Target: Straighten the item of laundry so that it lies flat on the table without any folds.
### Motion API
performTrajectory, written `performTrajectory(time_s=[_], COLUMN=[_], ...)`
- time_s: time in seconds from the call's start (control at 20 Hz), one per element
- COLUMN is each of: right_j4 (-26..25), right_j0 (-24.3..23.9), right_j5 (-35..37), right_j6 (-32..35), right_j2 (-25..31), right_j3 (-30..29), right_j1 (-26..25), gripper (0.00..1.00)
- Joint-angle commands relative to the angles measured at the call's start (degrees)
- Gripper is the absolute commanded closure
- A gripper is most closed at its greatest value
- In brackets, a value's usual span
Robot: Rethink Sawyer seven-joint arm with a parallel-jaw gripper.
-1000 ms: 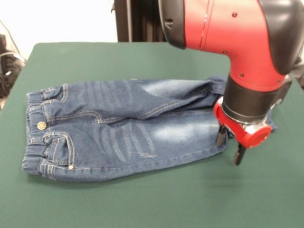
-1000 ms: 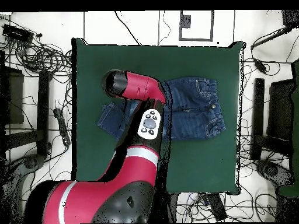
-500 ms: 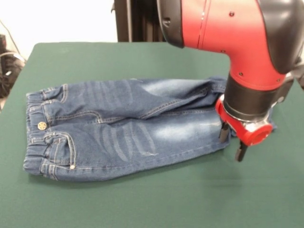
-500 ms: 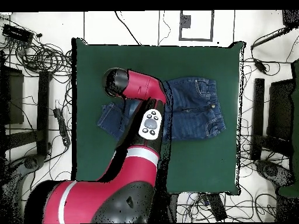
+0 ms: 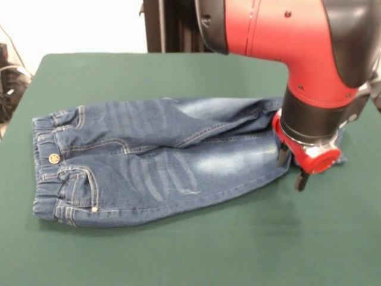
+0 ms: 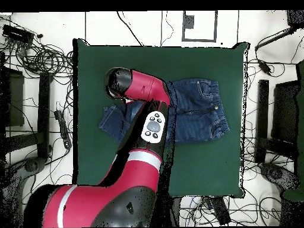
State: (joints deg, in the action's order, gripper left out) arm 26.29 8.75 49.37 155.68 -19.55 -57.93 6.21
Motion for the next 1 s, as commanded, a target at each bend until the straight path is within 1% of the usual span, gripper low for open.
performTrajectory(time_s=[0.05, 0.4, 0.75, 1.0], right_j4=[2.61, 2.33, 2.72, 2.67], right_j0=[2.76, 2.62, 2.3, 2.56], right_j5=[9.78, 12.08, 11.42, 10.18], right_j6=[18.2, 19.26, 19.15, 19.21], right_j2=[0.89, 0.69, 1.45, 1.54], right_j3=[-1.8, -1.14, -1.63, -1.58], right_j1=[4.01, 5.2, 5.87, 5.25], gripper=[0.0, 0.0, 0.0, 0.0])
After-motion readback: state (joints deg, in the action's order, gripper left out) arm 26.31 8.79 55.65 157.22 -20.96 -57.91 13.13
